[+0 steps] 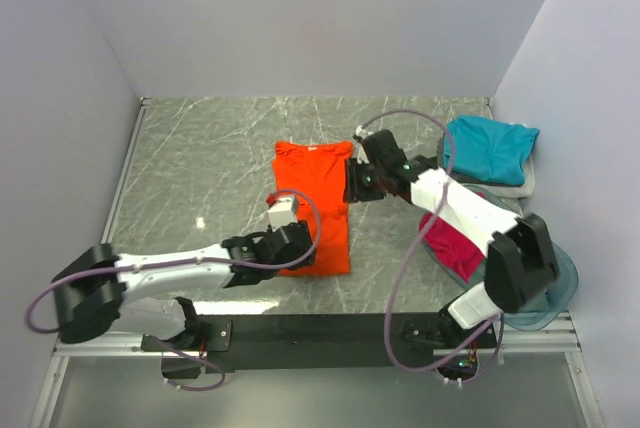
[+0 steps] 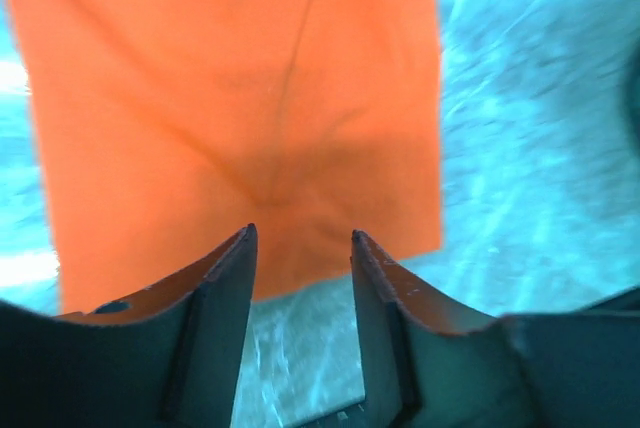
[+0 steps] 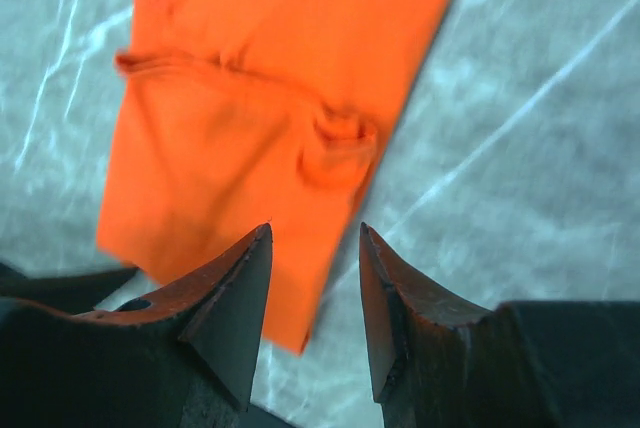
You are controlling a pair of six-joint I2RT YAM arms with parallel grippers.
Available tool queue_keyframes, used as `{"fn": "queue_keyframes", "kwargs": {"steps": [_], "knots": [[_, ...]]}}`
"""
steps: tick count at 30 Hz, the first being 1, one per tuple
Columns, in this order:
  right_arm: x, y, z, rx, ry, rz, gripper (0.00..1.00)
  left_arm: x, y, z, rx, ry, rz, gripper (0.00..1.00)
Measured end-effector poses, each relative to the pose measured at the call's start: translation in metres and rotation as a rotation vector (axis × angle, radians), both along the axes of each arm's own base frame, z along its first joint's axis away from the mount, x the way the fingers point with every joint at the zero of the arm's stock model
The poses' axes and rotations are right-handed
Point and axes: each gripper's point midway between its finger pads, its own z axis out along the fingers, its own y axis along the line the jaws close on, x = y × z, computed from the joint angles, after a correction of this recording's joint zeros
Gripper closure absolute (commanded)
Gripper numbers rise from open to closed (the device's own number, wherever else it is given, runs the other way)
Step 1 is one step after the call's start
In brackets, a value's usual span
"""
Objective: Fold and stack the t-shirts
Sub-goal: Fold the tshirt
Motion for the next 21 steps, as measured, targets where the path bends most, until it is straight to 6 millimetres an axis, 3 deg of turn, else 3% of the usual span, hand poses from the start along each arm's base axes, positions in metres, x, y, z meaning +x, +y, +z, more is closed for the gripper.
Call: {"fn": "queue_keyframes", "kwargs": {"steps": [3,6,9,13,17,21], "knots": [[-0.026,-0.004,-0.004,0.03,0.005,0.001,0.52,0.0,0.011,0.026,-0.05,-0.033,0.036,0.44],[-0.056,-0.002,-0.023,0.044,0.053,0.016,0.51,-0.001,0.022,0.036,-0.087,-0.044,0.066,0.43],[-0.086,0.006,-0.043,0.044,0.118,0.048,0.51,-0.003,0.04,0.018,-0.078,-0.017,0.093,0.43],[-0.11,0.022,-0.052,0.063,0.157,0.085,0.51,-0.014,0.069,-0.024,-0.033,0.068,0.124,0.43],[-0.123,0.035,-0.056,0.094,0.171,0.099,0.5,-0.022,0.075,-0.033,-0.062,0.098,0.124,0.42],[-0.135,0.036,-0.066,0.098,0.207,0.082,0.5,-0.021,0.074,-0.036,-0.126,0.114,0.13,0.42]]}}
